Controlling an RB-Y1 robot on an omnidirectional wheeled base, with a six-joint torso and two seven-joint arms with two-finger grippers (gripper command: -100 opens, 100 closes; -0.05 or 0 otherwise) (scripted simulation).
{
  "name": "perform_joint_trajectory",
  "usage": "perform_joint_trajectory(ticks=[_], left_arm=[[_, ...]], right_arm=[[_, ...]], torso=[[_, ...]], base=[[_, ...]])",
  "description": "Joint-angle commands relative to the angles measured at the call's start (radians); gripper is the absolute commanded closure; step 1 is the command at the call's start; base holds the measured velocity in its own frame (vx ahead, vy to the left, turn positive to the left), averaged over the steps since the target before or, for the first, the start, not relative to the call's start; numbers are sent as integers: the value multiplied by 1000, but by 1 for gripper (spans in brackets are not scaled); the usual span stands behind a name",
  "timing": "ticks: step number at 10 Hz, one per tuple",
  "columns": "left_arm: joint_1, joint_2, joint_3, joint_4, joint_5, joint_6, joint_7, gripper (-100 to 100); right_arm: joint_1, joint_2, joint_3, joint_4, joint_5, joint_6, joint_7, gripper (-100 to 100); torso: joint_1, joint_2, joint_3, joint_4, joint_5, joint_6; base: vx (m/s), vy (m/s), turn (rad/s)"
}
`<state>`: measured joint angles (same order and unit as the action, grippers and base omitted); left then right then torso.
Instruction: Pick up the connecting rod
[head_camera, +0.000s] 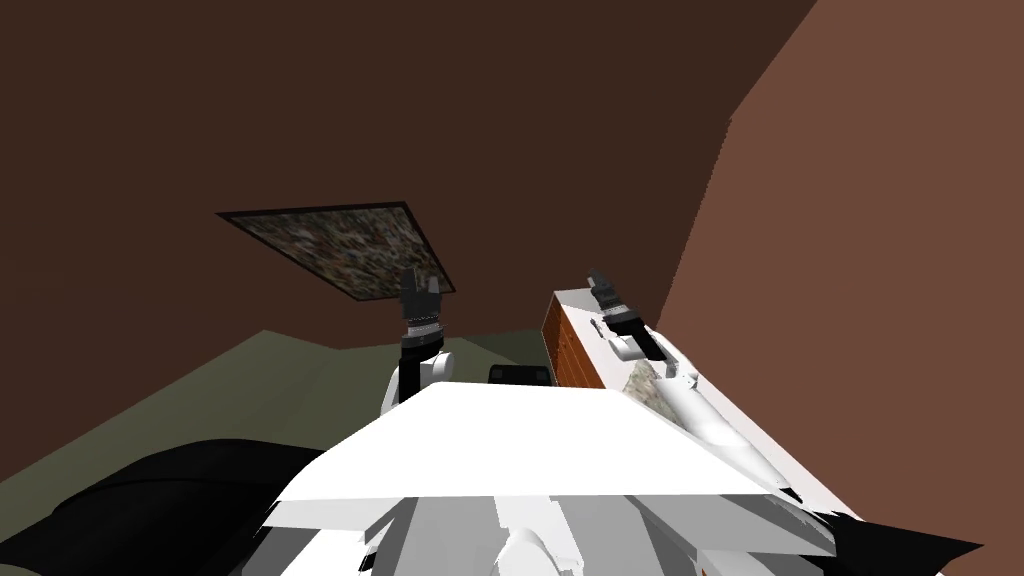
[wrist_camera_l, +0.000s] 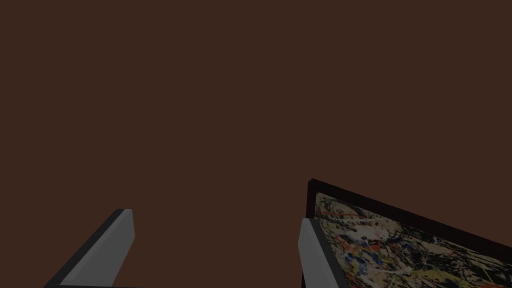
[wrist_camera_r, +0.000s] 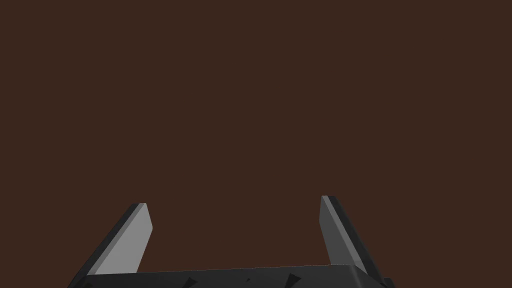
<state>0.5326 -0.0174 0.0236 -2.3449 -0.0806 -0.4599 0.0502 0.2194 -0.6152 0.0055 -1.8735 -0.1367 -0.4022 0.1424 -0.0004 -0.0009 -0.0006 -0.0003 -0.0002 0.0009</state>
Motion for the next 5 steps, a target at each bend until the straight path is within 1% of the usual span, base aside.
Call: perform_joint_trajectory(ticks=[1, 2, 3, 4, 5], left_arm=[[0, 0, 0, 0, 0, 0, 0, 0], [0, 0, 0, 0, 0, 0, 0, 0], [0, 0, 0, 0, 0, 0, 0, 0], [0, 0, 0, 0, 0, 0, 0, 0], [0, 0, 0, 0, 0, 0, 0, 0]], right_arm=[[-20, -50, 19, 50, 12, 4, 13, -100], [-20, -50, 19, 61, 12, 4, 13, -100], [-33, -94, 37, 95, 25, 5, 22, -100], [-33, -95, 37, 115, 25, 5, 22, -100], [-45, -138, 58, 148, 39, 5, 28, -100]], torso=[[0, 0, 0, 0, 0, 0], [0, 0, 0, 0, 0, -1], [0, 0, 0, 0, 0, 0], [0, 0, 0, 0, 0, -1], [0, 0, 0, 0, 0, 0]], base=[[9, 2, 162], [9, -2, 73], [10, 0, 151], [11, -2, 82], [15, 3, 132]])
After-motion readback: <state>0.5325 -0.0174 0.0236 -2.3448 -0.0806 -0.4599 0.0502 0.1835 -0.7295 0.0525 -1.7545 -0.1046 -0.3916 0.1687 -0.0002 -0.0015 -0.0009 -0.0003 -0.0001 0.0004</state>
